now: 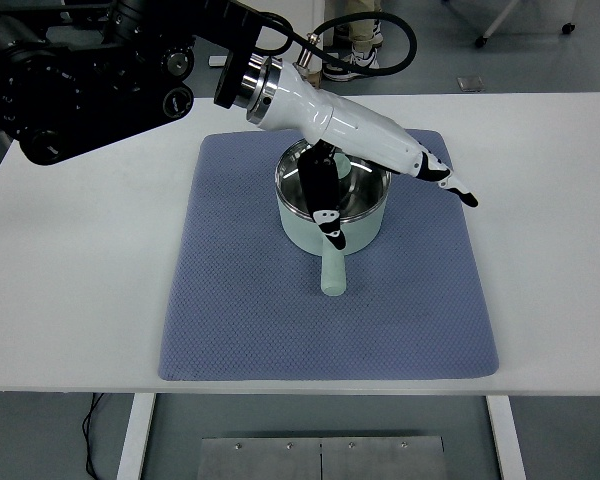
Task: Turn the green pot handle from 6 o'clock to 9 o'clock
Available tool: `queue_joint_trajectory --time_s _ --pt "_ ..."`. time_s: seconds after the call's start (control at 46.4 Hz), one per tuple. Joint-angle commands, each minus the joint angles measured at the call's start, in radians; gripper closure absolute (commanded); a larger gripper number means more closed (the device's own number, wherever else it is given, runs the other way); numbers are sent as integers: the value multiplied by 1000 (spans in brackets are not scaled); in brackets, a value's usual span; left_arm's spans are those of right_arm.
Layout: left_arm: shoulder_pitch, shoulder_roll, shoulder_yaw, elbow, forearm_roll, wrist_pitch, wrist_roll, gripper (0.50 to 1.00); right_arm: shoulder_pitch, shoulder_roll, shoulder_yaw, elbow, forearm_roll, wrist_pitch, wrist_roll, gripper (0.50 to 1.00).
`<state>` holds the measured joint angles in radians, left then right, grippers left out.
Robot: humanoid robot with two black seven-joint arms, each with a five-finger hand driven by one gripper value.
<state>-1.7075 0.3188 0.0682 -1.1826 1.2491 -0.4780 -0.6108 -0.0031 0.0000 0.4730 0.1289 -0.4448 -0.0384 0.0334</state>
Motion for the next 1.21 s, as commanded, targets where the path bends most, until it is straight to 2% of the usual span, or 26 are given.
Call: queue_joint_trajectory --time_s 0.0,0.603,1.185 --pt "-18 -15 27 0 13 -4 0 500 0 0 1 0 0 0 0 500" --pt "-95 -109 142 -14 85 -42 0 500 0 0 -1 0 0 0 0 500" --pt "-150 -112 304 -34 145 -42 0 500 0 0 1 0 0 0 0 500"
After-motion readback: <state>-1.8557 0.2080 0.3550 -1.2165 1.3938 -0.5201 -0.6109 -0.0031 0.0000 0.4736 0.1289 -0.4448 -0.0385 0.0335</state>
